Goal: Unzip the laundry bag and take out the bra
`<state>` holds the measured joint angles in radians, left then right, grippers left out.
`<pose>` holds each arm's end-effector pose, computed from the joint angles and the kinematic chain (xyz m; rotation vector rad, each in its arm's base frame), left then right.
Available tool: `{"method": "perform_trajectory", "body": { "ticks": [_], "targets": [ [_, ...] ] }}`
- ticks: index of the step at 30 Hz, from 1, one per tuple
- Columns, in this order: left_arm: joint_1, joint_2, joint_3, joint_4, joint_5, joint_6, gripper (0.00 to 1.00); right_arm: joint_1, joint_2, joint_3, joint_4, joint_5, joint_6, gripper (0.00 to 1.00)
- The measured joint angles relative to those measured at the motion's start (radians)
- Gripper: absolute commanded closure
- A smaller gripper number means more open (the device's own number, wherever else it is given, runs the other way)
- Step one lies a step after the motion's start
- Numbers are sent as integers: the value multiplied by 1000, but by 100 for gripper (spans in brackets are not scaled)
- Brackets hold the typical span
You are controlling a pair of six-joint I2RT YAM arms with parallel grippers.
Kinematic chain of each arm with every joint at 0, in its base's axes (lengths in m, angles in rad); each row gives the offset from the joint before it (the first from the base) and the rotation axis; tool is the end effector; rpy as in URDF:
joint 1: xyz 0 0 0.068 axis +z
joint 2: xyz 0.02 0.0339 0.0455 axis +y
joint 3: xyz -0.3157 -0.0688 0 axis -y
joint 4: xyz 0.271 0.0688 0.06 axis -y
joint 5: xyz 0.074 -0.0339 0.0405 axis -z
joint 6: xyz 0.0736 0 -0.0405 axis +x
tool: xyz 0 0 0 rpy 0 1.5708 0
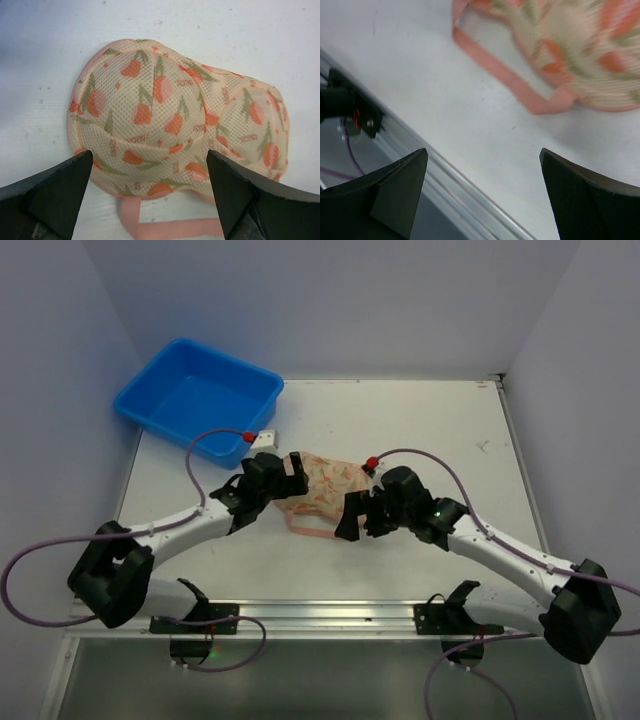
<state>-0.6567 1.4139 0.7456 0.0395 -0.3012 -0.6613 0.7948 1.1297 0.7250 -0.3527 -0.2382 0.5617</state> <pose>0.2804 -0.1886 0.2196 -0.1744 2.1913 -0.4204 0.1723 0.2004 0.2475 -0.4186 2.4673 0.9083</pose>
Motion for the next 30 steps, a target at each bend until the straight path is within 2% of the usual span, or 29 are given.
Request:
{"method": "perform_trajectory", "body": {
  "ticks": [4,8,15,18,22,25,26,28,29,30],
  "targets": [
    [0,-182,-68,-47,10,-11,0,-209,17,39,-18,22,-47,3],
    [0,-311,-136,-117,29,-39,0,-360,208,204,-40,37,-108,3],
    [0,-400,-205,-241,69,-87,0,-443,581,470,-16,13,-200,2],
    [0,-435,-209,-272,70,-89,0,-456,697,520,-17,-21,-237,2],
    [0,-461,-215,-283,69,-88,0,-462,772,529,-21,-87,-276,5],
    [0,-460,-220,-292,70,-88,0,-463,782,517,-18,-158,-294,20],
    [0,-458,-220,-294,70,-88,0,-463,778,504,-7,-187,-298,33],
    [0,-452,-220,-293,70,-88,0,-463,774,470,14,-249,-304,50],
    [0,-449,-220,-293,70,-87,0,-462,769,447,29,-277,-303,68],
    [0,-445,-220,-293,70,-87,0,-462,763,423,37,-304,-301,76]
  ]
}}
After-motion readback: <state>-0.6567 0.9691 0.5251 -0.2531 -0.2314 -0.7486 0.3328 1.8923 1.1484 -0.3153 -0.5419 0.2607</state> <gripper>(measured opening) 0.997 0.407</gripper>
